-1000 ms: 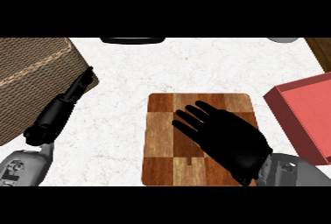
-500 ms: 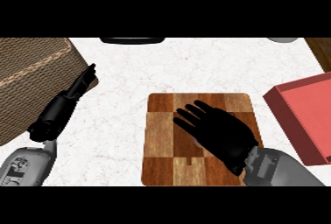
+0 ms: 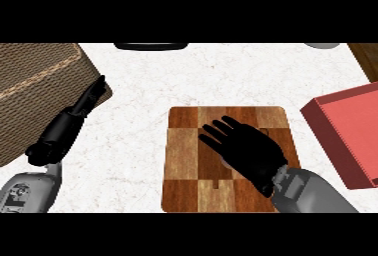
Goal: Pick the can from the cutting board and place it in the cardboard box
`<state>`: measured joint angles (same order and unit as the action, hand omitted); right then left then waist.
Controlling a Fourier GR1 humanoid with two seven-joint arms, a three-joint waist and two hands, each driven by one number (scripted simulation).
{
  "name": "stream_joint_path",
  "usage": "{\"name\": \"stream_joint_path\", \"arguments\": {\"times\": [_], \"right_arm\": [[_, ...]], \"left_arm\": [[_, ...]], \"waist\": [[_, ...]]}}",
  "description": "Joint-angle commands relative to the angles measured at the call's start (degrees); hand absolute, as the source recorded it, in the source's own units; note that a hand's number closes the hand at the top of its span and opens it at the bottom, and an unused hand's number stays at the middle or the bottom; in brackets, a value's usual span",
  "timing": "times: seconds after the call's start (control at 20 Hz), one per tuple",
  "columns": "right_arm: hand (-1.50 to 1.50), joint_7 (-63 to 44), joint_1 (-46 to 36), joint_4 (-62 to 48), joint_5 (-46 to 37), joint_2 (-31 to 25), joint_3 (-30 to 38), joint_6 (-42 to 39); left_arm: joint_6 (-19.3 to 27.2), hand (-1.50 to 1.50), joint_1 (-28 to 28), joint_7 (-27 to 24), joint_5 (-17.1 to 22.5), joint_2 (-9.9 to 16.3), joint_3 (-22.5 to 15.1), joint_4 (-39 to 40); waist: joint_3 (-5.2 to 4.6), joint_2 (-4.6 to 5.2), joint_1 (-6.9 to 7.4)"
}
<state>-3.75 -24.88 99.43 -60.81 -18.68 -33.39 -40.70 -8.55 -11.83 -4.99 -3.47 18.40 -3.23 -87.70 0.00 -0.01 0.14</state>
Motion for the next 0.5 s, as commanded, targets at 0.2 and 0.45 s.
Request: {"name": "stream_joint_path", "arguments": {"times": [0.2, 0.45], "right_arm": [[-1.5, 5.45, -0.56, -8.06, -5.18, 1.91, 3.55, 4.06], [-1.5, 11.52, -1.52, -15.65, -7.38, 1.92, 3.08, 8.09]], "left_arm": [[-0.72, 0.0, -3.89, 0.54, -2.28, -2.63, 1.62, 2.81], [-2.43, 0.0, 0.93, -4.36, -2.35, -2.38, 2.6, 3.0]], "waist": [[0.0, 0.06, -0.1], [0.0, 0.13, 0.19]]}}
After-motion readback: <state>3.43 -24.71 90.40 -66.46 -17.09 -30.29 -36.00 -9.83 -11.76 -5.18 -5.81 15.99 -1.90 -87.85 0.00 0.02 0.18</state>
